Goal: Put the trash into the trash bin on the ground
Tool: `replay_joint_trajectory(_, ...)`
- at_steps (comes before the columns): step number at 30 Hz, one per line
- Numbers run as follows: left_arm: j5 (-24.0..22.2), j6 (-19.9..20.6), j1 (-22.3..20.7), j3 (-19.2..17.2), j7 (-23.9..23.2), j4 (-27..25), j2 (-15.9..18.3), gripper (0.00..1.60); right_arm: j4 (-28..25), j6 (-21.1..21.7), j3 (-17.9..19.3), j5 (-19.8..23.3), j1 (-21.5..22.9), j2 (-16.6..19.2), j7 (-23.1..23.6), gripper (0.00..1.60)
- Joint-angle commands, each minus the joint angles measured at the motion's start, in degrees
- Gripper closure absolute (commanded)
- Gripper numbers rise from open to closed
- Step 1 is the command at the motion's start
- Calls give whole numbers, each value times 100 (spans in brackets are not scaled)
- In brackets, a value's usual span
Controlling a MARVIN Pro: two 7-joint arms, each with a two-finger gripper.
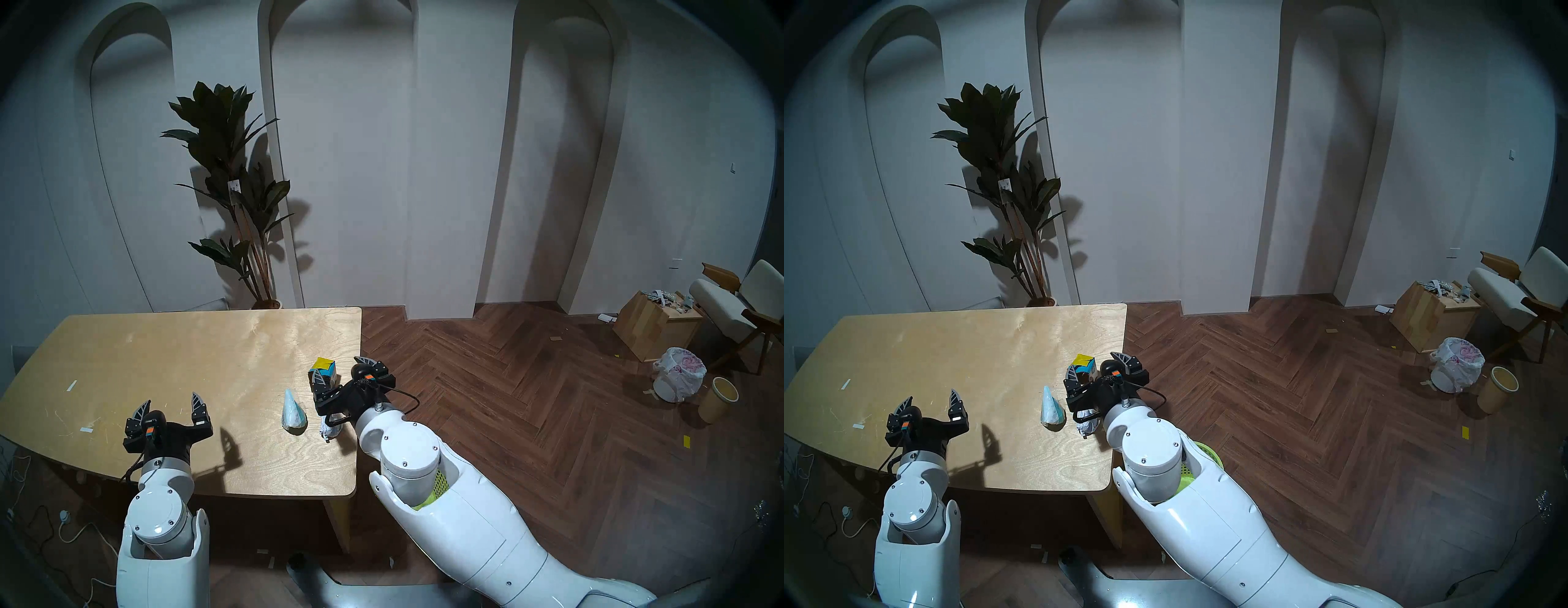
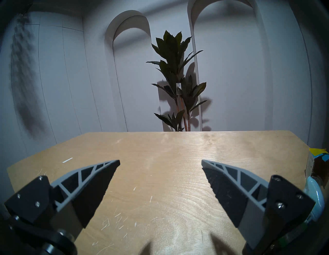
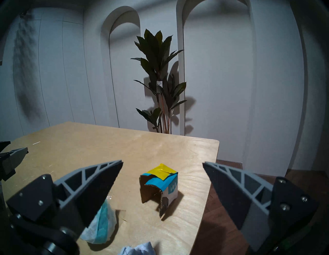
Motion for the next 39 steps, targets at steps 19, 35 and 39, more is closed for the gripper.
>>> replay_joint_trajectory(19,25,-56,1,-11,65,-127,60,0,2138,-320,-833,1438,1701,-1252,-1685,0)
replay_joint_trajectory(35,75,-38,47,-145,194,-133,55,0,3759,-1176,-1484,2397,2469,-1859,-2324,0)
replay_joint_trajectory(39,79,-39,52,-141,206,-138,57,0,4101,-1404,-1634,2585,2627,-1988,-2396,0)
